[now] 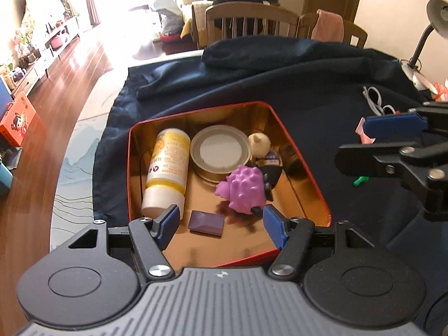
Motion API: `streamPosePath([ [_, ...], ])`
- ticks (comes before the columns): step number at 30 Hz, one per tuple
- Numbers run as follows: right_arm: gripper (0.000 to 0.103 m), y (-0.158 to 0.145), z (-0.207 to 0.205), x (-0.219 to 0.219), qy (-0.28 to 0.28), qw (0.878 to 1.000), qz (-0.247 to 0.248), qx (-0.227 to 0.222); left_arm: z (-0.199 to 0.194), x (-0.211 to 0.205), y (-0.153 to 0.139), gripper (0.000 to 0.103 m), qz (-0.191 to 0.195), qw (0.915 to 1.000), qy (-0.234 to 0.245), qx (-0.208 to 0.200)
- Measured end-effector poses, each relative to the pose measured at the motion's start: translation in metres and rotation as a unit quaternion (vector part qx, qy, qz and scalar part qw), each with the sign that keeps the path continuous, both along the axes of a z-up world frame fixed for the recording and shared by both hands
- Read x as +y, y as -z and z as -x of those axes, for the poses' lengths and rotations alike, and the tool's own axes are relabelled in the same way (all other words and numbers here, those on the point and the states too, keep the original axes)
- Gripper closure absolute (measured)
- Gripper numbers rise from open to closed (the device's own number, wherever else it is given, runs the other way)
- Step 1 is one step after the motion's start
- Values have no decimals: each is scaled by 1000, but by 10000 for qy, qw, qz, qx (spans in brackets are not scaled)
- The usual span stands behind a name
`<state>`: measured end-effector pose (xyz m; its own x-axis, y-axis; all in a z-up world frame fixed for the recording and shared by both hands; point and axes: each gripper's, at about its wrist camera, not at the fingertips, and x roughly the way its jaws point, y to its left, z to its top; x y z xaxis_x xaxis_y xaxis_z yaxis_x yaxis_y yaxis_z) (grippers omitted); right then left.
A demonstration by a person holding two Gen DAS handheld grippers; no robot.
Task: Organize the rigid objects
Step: 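Move both grippers back over the remaining items on the cloth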
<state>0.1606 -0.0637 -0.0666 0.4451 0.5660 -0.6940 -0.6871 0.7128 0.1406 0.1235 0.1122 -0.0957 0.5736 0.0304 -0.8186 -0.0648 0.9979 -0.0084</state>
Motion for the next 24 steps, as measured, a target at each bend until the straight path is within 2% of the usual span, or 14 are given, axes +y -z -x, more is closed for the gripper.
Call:
streamPosePath([
  [5,38,-7,7,-19,70,9999,-91,-77,8,-12,-12,33,29,9998,8,-216],
  [10,33,-10,13,-42,170,9997,-111,-155,10,-25,-23,33,119,9991,-14,-398],
  [15,14,-13,14,-79,391,9985,-317,-231,9,-43,-31,31,129,9983,32,-572],
  [17,12,-14,11,-94,465,9979,-394,-223,7,-51,-31,25,58,9980,24,-625],
  [24,1,-9,-2,-140,835,9956,-322,-276,-5,-78,-28,25,151,9975,-38,-686],
])
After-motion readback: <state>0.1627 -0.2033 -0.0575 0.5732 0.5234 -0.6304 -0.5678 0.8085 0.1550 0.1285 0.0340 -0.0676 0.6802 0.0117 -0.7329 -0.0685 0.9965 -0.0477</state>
